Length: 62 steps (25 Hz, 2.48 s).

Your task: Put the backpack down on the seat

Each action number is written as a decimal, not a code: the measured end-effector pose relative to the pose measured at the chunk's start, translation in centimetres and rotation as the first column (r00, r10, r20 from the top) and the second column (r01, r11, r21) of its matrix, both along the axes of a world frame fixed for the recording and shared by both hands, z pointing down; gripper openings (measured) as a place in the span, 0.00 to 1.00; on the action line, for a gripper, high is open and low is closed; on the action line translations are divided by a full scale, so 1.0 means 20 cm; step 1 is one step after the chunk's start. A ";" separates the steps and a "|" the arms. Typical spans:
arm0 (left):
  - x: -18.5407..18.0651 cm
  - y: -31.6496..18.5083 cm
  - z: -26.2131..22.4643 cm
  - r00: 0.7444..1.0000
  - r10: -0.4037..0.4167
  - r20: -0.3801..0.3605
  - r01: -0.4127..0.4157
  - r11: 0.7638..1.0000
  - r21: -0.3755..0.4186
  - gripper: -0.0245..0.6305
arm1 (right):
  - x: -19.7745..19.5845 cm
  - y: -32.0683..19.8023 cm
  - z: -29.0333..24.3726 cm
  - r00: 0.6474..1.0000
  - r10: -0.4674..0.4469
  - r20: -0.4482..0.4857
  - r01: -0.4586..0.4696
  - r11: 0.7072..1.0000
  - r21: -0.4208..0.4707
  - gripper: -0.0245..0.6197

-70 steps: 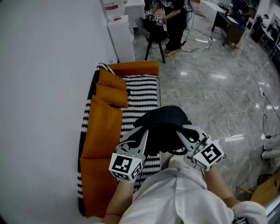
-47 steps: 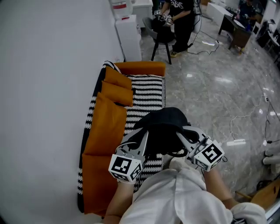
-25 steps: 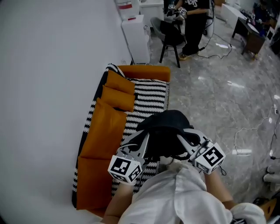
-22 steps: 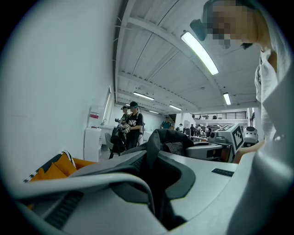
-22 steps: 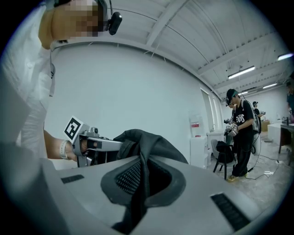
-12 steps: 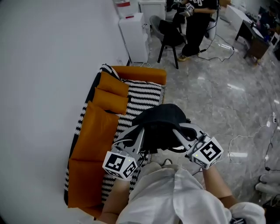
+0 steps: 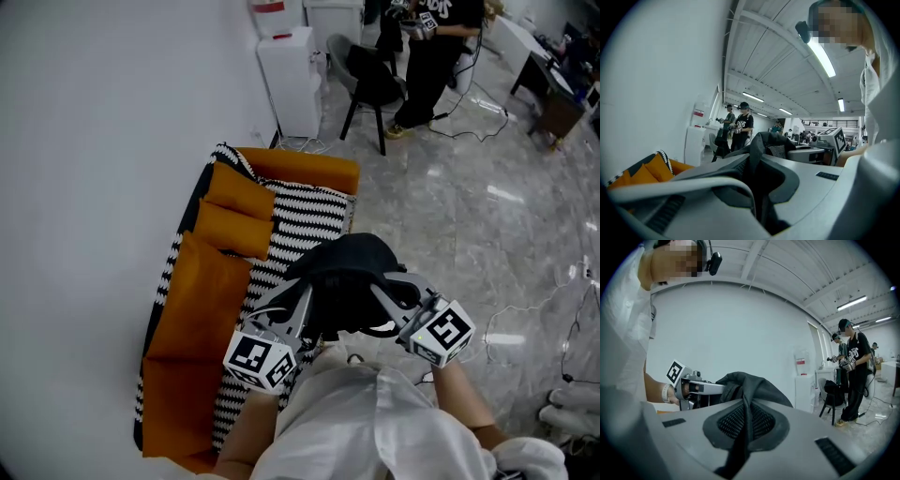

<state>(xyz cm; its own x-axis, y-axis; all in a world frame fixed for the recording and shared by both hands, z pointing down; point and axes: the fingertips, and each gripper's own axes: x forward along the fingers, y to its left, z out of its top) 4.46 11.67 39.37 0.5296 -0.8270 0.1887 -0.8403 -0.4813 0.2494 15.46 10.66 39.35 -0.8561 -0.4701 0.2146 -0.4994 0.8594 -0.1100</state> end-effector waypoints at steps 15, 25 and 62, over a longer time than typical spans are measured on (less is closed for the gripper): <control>-0.26 -0.49 0.12 0.996 0.037 -0.080 -0.039 0.999 -0.028 0.10 | -0.27 -0.52 0.12 0.999 0.010 -0.030 -0.013 0.997 -0.076 0.07; -0.50 -0.84 0.21 0.995 -0.068 -0.077 0.065 0.997 -0.046 0.10 | -0.53 -0.90 0.22 0.996 -0.085 -0.036 0.081 0.991 -0.103 0.07; -0.89 -2.02 1.51 0.963 -0.265 -0.045 0.208 0.842 -0.498 0.10 | -0.92 -2.14 1.56 0.908 -0.247 -0.337 0.079 0.894 -0.442 0.07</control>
<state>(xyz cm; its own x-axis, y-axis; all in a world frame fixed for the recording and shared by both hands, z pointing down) -13.32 -28.64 69.51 0.3704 -0.7475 0.5514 -0.8670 -0.0653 0.4940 -3.00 -32.17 70.56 -0.7266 -0.1287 0.6749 -0.4314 0.8500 -0.3024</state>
